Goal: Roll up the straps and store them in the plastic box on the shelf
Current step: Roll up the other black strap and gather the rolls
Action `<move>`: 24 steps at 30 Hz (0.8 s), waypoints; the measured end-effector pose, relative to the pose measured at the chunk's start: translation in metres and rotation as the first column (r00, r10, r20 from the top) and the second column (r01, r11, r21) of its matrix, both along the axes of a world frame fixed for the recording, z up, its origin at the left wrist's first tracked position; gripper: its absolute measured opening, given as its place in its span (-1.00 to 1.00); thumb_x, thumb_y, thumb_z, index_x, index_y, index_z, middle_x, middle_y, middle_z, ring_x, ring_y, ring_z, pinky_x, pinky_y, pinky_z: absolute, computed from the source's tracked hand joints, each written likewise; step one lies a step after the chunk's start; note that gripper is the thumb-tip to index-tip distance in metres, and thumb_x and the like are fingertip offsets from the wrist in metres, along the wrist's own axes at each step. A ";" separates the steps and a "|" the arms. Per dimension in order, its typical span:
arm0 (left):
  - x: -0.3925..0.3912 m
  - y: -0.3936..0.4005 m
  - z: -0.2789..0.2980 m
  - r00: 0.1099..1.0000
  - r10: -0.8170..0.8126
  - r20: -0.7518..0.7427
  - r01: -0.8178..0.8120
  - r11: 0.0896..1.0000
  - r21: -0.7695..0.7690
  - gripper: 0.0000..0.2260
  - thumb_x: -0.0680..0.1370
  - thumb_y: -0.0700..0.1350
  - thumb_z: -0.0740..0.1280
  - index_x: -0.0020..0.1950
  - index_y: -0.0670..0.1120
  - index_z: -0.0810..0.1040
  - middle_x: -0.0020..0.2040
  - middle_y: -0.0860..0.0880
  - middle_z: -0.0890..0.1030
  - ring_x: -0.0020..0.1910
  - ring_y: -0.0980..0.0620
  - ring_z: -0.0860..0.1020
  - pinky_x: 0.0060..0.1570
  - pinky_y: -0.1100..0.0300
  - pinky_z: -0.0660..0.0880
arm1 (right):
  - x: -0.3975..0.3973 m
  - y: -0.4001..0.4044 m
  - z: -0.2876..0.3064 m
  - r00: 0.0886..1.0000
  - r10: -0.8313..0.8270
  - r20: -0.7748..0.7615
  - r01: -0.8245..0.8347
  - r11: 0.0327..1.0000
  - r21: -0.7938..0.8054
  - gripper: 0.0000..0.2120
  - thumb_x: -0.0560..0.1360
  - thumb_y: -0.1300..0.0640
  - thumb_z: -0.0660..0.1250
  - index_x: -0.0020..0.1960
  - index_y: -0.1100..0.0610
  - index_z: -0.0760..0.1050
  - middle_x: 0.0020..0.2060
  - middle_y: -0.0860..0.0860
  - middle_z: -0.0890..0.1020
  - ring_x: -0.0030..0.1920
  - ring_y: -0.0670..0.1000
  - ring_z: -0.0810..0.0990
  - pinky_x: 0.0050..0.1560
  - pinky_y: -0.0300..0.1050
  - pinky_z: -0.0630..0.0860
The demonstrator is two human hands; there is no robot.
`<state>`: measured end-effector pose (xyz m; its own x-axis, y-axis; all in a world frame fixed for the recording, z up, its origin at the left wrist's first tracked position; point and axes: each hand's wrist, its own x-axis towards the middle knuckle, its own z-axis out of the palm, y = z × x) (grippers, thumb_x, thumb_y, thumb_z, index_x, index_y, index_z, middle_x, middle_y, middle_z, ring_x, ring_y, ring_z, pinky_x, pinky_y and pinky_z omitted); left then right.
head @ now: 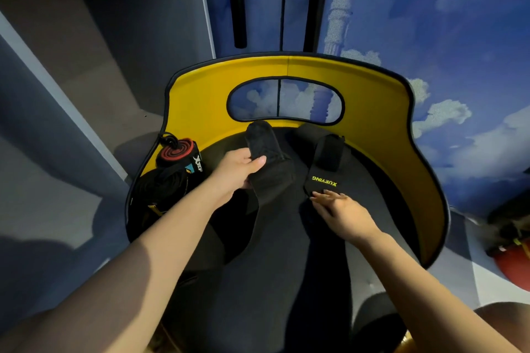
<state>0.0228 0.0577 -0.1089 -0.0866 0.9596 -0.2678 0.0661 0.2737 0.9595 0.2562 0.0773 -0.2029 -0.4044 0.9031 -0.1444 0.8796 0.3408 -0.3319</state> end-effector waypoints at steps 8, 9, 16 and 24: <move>0.008 0.005 0.013 0.985 -0.170 -0.016 0.170 0.985 0.003 -0.77 0.58 -0.14 0.27 0.20 -0.18 0.55 0.07 -0.11 0.63 -0.02 0.00 0.60 -0.10 0.19 0.54 | -0.022 -0.014 0.055 0.735 -0.253 -0.629 0.160 0.966 -0.202 -0.63 0.57 -0.11 0.16 -0.28 0.03 0.56 -0.33 -0.12 0.60 -0.15 -0.13 0.57 -0.11 -0.15 0.41; 0.010 0.006 0.015 0.983 -0.182 -0.008 0.182 0.983 0.011 -0.78 0.57 -0.14 0.27 0.18 -0.17 0.55 0.05 -0.10 0.63 -0.03 0.01 0.60 -0.11 0.22 0.54 | -0.030 -0.016 0.060 0.568 -0.271 -0.777 0.074 0.957 -0.280 -0.63 0.57 -0.10 0.15 -0.21 0.07 0.60 -0.24 -0.10 0.65 -0.09 -0.13 0.60 0.01 -0.15 0.48; 0.010 0.021 0.019 0.999 -0.048 -0.008 0.049 0.998 0.037 -0.91 0.54 -0.10 0.33 0.02 -0.04 0.56 0.04 -0.06 0.65 0.00 0.00 0.63 -0.04 0.13 0.58 | -0.053 -0.011 0.060 0.198 -0.297 -0.934 -0.039 0.950 -0.311 -0.81 0.48 0.07 0.37 -0.02 0.19 0.59 -0.14 0.02 0.69 -0.07 -0.06 0.63 0.01 -0.18 0.54; 0.005 0.010 0.006 0.983 -0.048 0.175 0.066 0.993 -0.098 -0.62 0.49 0.08 0.32 0.22 -0.09 0.51 0.08 -0.02 0.64 0.08 0.01 0.59 -0.14 0.19 0.54 | -0.069 0.004 0.070 0.140 -0.358 -0.923 0.091 0.933 -0.348 -0.88 0.48 0.30 0.35 0.01 0.23 0.59 -0.12 0.12 0.70 -0.07 0.04 0.66 0.01 -0.12 0.58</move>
